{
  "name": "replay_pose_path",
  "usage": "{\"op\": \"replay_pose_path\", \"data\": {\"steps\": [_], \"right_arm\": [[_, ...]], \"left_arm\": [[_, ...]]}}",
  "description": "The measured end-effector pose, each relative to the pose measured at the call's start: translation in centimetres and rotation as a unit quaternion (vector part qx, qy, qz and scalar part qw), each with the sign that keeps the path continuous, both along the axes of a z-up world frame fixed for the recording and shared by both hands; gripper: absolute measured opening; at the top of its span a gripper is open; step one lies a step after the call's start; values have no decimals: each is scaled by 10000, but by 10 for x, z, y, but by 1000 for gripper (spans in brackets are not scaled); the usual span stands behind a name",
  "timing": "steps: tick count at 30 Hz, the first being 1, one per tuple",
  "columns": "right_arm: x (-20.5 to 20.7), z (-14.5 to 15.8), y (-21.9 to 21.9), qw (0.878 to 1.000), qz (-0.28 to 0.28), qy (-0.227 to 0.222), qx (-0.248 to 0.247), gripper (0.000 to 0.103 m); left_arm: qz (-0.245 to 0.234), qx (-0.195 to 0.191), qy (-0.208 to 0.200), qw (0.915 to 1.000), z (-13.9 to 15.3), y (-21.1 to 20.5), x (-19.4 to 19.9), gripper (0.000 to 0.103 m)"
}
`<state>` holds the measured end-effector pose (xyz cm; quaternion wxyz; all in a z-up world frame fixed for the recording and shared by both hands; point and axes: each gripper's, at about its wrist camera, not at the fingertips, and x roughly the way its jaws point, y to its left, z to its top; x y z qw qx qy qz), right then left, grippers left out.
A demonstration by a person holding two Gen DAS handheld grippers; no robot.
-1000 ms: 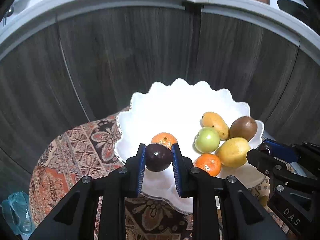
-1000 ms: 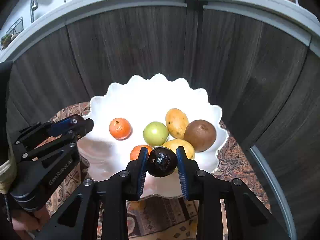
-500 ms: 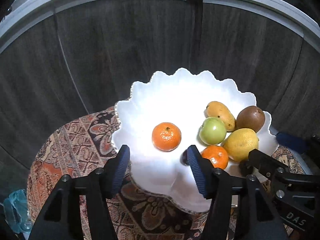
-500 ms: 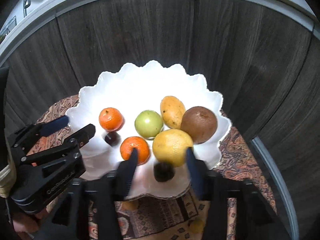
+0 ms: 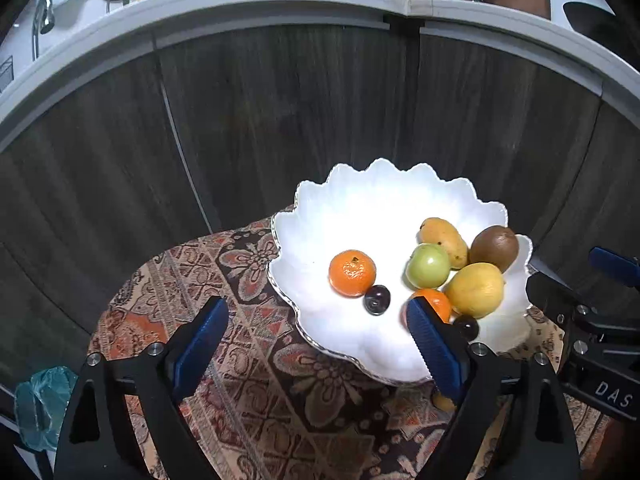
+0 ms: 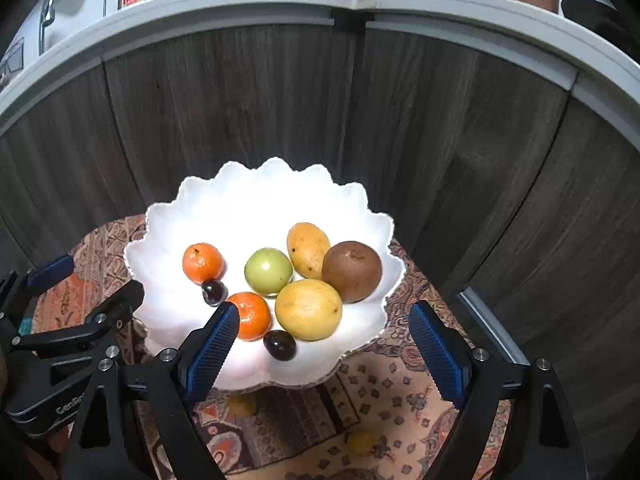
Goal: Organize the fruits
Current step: 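Lift both tools from the bowl and lower them toward the small brown fruits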
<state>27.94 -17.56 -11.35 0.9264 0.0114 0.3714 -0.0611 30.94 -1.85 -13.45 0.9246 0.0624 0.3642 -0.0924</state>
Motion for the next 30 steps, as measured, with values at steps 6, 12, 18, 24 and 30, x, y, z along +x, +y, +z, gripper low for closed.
{"op": "replay_pose_path", "data": {"steps": [6, 12, 18, 24, 30], "right_arm": [[-20, 16, -6, 9999, -38, -147, 16, 87], [-41, 24, -17, 9996, -180, -217, -8, 87], [-62, 26, -33, 9991, -341, -230, -99, 90], [-81, 18, -46, 9990, -421, -154, -88, 90], [-95, -4, -51, 9990, -442, 25, -15, 90]], "left_arm": [[-72, 16, -138, 9999, 17, -7, -21, 94], [-168, 33, -190, 9997, 24, -20, -43, 97], [-290, 66, -198, 9994, 22, -38, -63, 97], [-440, 28, -121, 9990, 15, -50, -81, 97], [-444, 78, -54, 9990, 4, -52, -92, 97]]}}
